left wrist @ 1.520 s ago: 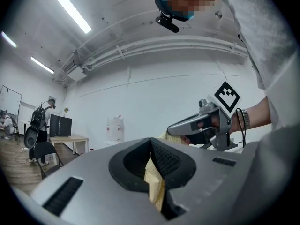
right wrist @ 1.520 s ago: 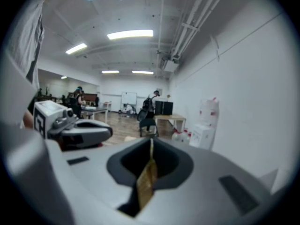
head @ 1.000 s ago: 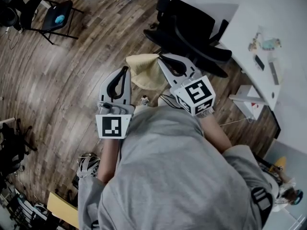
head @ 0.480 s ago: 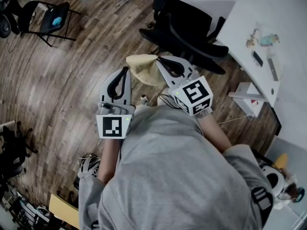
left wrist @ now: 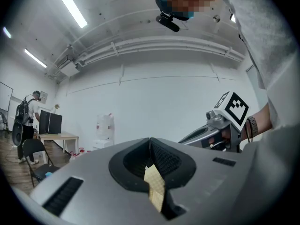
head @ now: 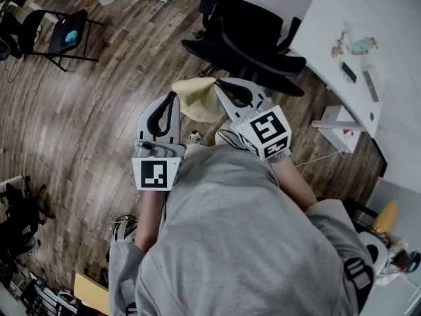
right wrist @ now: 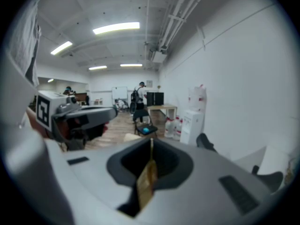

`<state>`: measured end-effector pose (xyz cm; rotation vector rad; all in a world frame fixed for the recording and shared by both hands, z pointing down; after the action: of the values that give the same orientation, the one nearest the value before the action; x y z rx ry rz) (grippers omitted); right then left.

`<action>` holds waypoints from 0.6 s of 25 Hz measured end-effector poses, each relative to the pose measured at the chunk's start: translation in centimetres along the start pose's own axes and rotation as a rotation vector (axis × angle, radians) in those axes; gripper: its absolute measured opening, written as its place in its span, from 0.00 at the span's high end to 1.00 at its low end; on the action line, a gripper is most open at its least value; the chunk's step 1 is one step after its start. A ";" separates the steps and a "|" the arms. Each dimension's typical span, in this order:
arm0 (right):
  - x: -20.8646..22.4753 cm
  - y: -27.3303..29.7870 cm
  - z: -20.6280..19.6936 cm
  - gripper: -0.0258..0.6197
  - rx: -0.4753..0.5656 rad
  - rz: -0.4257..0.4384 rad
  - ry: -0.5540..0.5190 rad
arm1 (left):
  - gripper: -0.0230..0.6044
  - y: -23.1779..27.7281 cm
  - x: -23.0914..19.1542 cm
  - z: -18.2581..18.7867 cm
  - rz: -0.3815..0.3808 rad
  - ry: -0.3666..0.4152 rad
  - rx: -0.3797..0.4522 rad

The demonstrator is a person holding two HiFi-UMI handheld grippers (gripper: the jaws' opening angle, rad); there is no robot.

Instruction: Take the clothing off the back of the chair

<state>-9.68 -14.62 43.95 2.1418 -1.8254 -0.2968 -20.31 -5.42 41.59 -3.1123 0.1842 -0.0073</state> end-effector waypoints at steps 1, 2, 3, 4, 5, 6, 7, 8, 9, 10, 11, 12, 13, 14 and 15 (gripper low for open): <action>0.0 -0.1 -0.1 0.89 -0.002 -0.005 0.003 | 0.91 0.0 0.1 -0.1 -0.006 0.002 -0.002; 0.0 -0.2 -0.2 0.89 -0.003 -0.010 0.006 | 0.91 0.0 0.2 -0.1 -0.012 0.004 -0.003; 0.0 -0.4 -0.3 0.89 -0.004 -0.014 0.009 | 0.91 0.1 0.3 -0.2 -0.017 0.003 -0.006; 0.0 -0.6 -0.4 0.89 -0.006 -0.019 0.012 | 0.91 0.1 0.4 -0.3 -0.021 0.002 -0.010; 0.1 -0.8 -0.4 0.89 -0.006 -0.024 0.014 | 0.91 0.1 0.6 -0.3 -0.026 0.001 -0.012; 0.1 -0.9 -0.5 0.89 -0.005 -0.029 0.015 | 0.91 0.1 0.7 -0.3 -0.030 0.001 -0.012; 0.2 -1.1 -0.5 0.89 -0.004 -0.033 0.016 | 0.91 0.2 0.9 -0.3 -0.034 0.002 -0.011; 0.2 -1.3 -0.5 0.89 -0.003 -0.037 0.018 | 0.91 0.2 1.0 -0.2 -0.037 0.002 -0.008; 0.3 -1.4 -0.5 0.89 -0.002 -0.040 0.019 | 0.91 0.2 1.1 -0.2 -0.040 0.001 -0.005; 0.3 -1.5 -0.6 0.89 -0.003 -0.043 0.021 | 0.91 0.2 1.2 -0.1 -0.043 0.000 -0.006; 0.3 -1.6 -0.6 0.89 -0.004 -0.046 0.023 | 0.91 0.2 1.2 -0.2 -0.044 -0.003 -0.009; 0.3 -1.6 -0.7 0.89 -0.005 -0.050 0.025 | 0.91 0.1 1.1 -0.2 -0.044 -0.007 -0.014; 0.3 -1.6 -0.8 0.89 -0.007 -0.053 0.026 | 0.91 0.1 1.1 -0.2 -0.045 -0.008 -0.015; 0.3 -1.6 -0.8 0.89 -0.009 -0.056 0.028 | 0.91 0.0 1.0 -0.2 -0.047 -0.005 -0.011; 0.3 -1.6 -0.9 0.89 -0.011 -0.059 0.030 | 0.91 0.0 0.9 -0.1 -0.050 0.000 -0.003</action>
<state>-7.82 -14.62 44.18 2.1834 -1.7426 -0.2858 -19.39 -5.54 41.71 -3.1192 0.1070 -0.0074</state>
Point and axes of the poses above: the fingertips, and each gripper's own axes: y forward along the fingers, x to its right, z out of its top, the point moved 4 cm from there along -y, backward along the fingers, and after that the axes turned 9 degrees about z, right-handed, at the moved point
